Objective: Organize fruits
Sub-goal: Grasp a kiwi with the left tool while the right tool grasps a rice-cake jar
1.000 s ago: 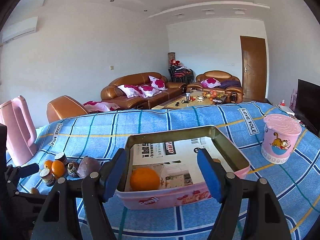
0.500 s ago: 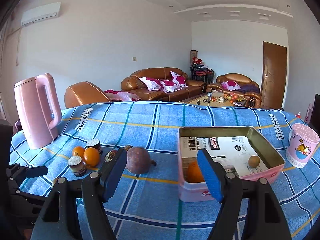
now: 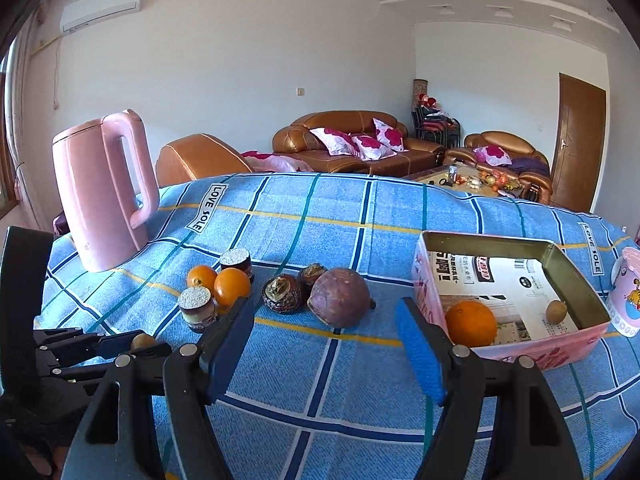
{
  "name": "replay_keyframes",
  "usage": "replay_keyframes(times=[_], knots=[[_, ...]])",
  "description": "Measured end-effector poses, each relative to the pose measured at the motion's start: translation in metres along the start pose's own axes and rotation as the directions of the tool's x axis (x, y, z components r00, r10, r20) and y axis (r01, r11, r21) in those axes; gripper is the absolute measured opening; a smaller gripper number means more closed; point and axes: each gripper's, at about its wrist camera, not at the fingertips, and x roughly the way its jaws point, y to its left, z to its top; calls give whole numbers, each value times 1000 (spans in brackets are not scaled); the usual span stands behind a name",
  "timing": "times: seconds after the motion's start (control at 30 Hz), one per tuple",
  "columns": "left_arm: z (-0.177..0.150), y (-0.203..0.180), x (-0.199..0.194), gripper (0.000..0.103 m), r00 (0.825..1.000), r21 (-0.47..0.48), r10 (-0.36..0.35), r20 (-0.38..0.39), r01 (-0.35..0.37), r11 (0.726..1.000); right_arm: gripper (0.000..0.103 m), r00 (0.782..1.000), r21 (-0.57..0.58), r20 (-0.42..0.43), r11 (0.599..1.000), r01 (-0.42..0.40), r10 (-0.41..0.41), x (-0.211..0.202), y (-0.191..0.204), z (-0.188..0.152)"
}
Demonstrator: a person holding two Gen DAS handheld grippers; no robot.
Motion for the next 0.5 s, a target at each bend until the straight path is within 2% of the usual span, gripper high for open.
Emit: replay_keyframes(times=[0.17,0.33,0.4,0.5], knots=[[7,23,-16,27,995,-126,27,94,-15,992,74,995,17,-60,996,-83,84,15,14,1],[9,57,-22,27,982,-296,141,126,-99,950,74,971,-30,-173,985,-171,163,44,46,2],[8,64,-22,27,978,-327,168,124,-119,937,74,962,-37,-202,980,-196,184,54,58,3],[8,65,-21,27,976,-330,177,125,-127,935,70,951,-37,-245,979,-202,187,70,71,6]])
